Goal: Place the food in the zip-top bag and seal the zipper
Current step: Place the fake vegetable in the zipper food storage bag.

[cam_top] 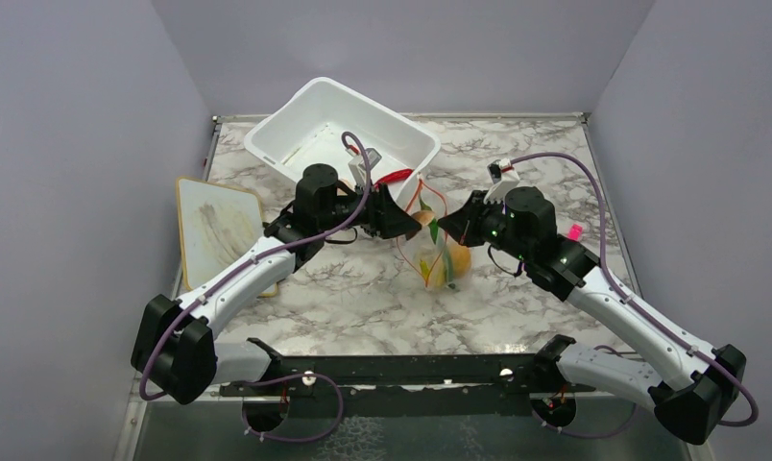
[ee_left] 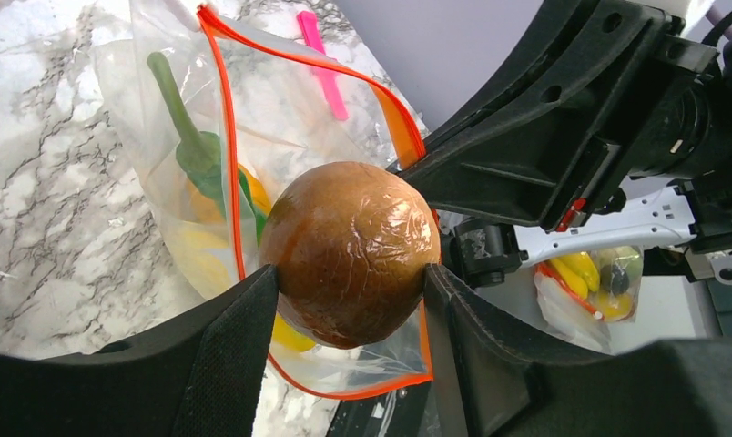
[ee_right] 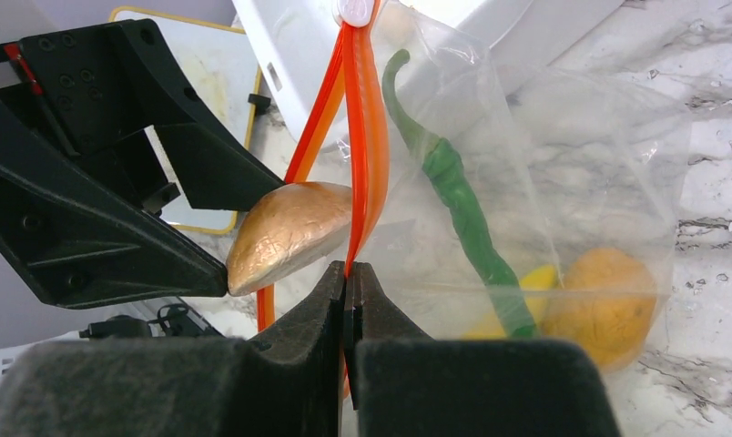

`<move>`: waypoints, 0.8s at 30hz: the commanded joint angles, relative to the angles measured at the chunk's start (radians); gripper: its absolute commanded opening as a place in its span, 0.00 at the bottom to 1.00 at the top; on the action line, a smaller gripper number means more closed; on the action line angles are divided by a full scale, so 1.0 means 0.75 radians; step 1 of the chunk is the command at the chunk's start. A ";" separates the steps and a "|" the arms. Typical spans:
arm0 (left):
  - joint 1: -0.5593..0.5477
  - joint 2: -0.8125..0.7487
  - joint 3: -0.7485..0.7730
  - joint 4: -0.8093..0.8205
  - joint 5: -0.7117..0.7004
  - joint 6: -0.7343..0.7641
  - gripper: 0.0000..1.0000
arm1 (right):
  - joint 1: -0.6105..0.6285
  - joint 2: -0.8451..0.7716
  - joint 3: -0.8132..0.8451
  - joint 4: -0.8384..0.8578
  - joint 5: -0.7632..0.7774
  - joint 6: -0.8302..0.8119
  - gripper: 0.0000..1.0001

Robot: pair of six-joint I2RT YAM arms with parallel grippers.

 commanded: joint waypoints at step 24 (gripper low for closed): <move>-0.011 -0.039 0.151 -0.104 -0.106 0.129 0.74 | 0.006 -0.036 -0.027 0.072 0.065 -0.032 0.01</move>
